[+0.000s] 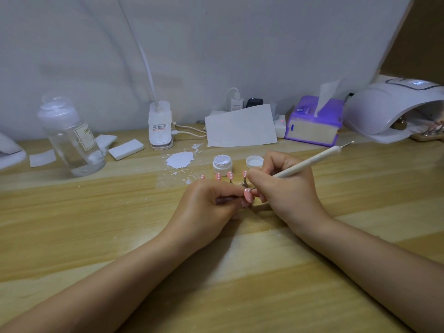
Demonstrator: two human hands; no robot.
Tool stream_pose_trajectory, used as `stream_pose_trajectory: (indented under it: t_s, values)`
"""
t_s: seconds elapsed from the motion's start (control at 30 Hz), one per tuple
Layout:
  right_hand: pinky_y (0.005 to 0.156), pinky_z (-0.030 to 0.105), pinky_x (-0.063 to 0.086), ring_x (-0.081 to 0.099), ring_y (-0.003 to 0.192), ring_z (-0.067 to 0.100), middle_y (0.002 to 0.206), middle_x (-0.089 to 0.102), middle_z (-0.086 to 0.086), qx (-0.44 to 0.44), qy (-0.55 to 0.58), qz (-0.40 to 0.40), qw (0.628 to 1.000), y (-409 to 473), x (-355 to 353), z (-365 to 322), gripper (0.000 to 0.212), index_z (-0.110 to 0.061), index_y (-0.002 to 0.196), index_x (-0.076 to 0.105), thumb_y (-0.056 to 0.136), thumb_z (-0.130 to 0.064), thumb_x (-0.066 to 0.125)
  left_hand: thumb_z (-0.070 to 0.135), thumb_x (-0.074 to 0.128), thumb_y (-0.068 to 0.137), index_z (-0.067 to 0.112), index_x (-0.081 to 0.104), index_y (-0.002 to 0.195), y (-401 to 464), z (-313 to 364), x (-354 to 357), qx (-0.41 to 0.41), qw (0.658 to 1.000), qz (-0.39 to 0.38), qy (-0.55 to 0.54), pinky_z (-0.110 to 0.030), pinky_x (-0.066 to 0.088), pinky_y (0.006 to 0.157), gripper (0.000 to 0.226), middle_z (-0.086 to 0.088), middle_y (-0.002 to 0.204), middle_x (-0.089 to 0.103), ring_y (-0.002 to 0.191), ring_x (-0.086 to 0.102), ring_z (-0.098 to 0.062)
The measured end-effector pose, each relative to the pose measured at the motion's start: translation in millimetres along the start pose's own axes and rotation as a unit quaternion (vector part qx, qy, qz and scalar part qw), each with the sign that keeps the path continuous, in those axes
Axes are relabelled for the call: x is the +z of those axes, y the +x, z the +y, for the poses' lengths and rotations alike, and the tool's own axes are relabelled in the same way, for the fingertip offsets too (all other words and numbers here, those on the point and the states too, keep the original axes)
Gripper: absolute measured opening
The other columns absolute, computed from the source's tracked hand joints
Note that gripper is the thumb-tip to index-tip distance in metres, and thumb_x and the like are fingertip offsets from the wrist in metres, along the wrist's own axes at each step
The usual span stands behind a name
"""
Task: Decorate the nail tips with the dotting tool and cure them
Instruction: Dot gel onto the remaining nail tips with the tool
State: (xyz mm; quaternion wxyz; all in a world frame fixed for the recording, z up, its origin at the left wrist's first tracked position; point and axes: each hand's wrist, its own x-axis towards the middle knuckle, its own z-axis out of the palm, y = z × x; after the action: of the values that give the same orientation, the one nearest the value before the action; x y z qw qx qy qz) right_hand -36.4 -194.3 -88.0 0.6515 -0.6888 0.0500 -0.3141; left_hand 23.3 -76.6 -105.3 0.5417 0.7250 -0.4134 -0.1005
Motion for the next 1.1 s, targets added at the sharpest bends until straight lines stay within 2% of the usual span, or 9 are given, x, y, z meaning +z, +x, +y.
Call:
stream_pose_trajectory:
  t_s: [0.2,0.37,0.53,0.77,0.9,1.1]
  values:
    - [0.037,0.012,0.038,0.047,0.029,0.001,0.032,0.035,-0.006,-0.004,-0.012,0.000,1.000,0.2,0.1,1.6,0.039,-0.008,0.048,0.034,0.073,0.016,0.053,-0.001,0.063,0.082,0.015,0.073,0.077,-0.3,0.9,-0.3,0.002,1.000,0.003,0.003,-0.012,0.051,0.061,0.019,0.023,0.068,0.068,0.068,0.056,0.016]
    - [0.036,0.010,0.036,0.049,0.030,0.003,0.032,0.035,-0.006,0.004,-0.002,0.000,1.000,0.9,-0.4,2.5,0.040,-0.009,0.048,0.032,0.072,0.016,0.052,-0.003,0.061,0.082,0.007,0.073,0.082,0.0,2.1,0.0,0.007,1.000,-0.003,0.011,-0.007,0.046,0.058,0.016,0.027,0.060,0.063,0.062,0.053,0.018]
    - [0.035,0.009,0.033,0.047,0.029,0.001,0.033,0.035,-0.005,0.000,-0.004,-0.003,1.000,0.3,0.2,1.5,0.040,-0.009,0.048,0.033,0.073,0.016,0.052,-0.001,0.063,0.081,0.009,0.074,0.081,-0.7,2.3,-0.1,0.011,1.000,0.002,0.018,-0.005,0.043,0.056,0.015,0.028,0.057,0.061,0.058,0.053,0.017]
    - [0.035,0.010,0.036,0.047,0.029,0.002,0.032,0.034,-0.007,0.000,-0.001,-0.001,1.000,0.1,-0.4,1.8,0.040,-0.009,0.049,0.033,0.073,0.017,0.051,0.000,0.063,0.082,0.013,0.074,0.079,-0.3,2.0,0.3,-0.003,1.000,0.005,0.003,-0.010,0.048,0.058,0.018,0.025,0.066,0.066,0.066,0.056,0.016]
    - [0.035,0.010,0.034,0.049,0.030,0.004,0.033,0.035,-0.005,0.001,0.005,-0.010,1.000,0.4,0.0,1.5,0.041,-0.009,0.049,0.032,0.074,0.017,0.052,-0.002,0.061,0.082,0.014,0.073,0.075,-0.7,1.6,-0.1,-0.002,1.000,0.004,0.008,-0.010,0.048,0.059,0.021,0.022,0.064,0.067,0.065,0.057,0.014]
    - [0.035,0.009,0.034,0.048,0.029,0.002,0.032,0.035,-0.007,0.001,0.006,-0.005,1.000,0.4,0.3,1.1,0.041,-0.009,0.049,0.033,0.074,0.017,0.052,-0.003,0.061,0.082,0.010,0.074,0.081,-0.3,1.9,0.1,0.004,1.000,0.002,0.009,-0.009,0.047,0.058,0.018,0.025,0.065,0.066,0.066,0.056,0.016]
